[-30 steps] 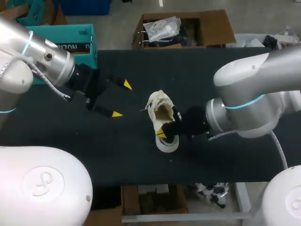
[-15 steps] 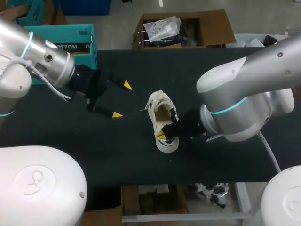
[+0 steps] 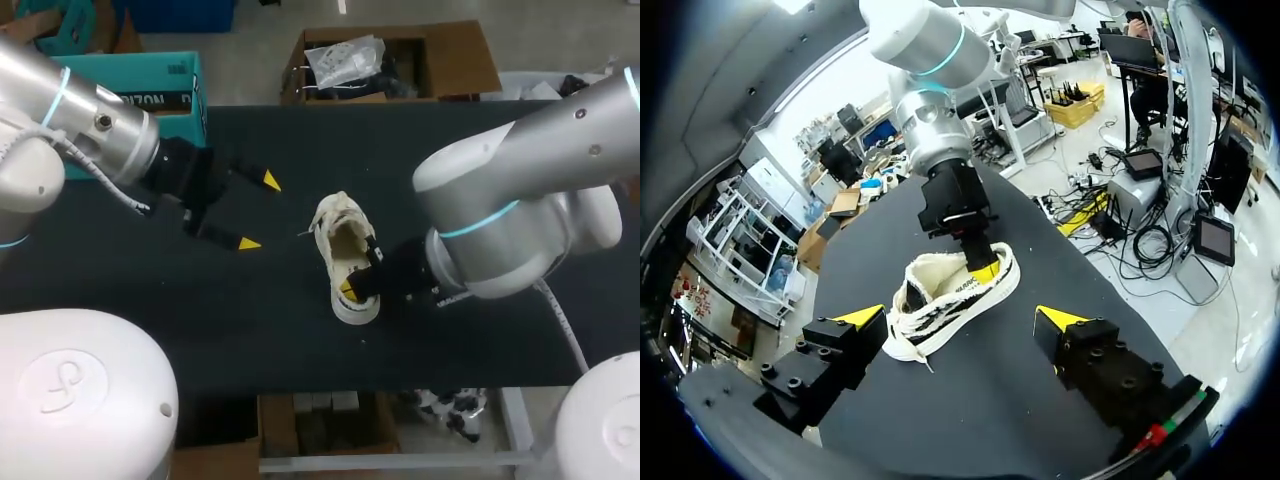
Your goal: Open the shoe tongue, take the insole out of the shoe, put the insole back into the shoe, and pack the shoe into the shoebox
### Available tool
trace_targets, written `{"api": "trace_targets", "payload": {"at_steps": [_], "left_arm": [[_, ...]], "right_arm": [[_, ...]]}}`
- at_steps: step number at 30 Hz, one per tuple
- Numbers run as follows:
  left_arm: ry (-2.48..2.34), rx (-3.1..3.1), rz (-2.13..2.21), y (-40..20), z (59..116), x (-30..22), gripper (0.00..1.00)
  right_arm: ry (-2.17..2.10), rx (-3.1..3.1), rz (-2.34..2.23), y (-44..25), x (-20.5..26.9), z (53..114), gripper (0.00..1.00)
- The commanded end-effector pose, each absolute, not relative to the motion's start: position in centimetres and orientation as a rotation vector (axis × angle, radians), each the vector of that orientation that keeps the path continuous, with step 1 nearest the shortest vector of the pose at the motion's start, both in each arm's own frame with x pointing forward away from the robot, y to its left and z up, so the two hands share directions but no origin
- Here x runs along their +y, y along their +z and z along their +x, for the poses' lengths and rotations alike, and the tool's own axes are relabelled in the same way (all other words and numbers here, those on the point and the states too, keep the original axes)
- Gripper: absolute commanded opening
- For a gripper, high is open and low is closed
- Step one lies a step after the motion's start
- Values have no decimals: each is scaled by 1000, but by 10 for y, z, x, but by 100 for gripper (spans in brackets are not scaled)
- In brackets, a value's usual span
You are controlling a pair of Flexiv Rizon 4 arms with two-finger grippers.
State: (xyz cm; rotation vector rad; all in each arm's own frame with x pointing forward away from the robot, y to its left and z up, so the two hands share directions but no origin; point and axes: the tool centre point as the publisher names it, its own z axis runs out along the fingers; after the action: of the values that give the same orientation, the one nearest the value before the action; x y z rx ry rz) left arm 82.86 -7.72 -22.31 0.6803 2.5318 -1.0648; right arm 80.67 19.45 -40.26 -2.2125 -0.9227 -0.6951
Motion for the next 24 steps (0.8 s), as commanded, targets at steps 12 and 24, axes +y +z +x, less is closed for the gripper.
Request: {"api": "trace_targets", "payload": {"at_steps": [12, 24], "left_arm": [[-1084, 2624, 518, -223, 830, -86, 100], [-545, 2885, -335, -235, 833, -84, 100]], "right_arm": [[-933, -1005, -2020, -309, 142, 780, 20], [-893, -1103, -1887, -289, 117, 773, 100]]}}
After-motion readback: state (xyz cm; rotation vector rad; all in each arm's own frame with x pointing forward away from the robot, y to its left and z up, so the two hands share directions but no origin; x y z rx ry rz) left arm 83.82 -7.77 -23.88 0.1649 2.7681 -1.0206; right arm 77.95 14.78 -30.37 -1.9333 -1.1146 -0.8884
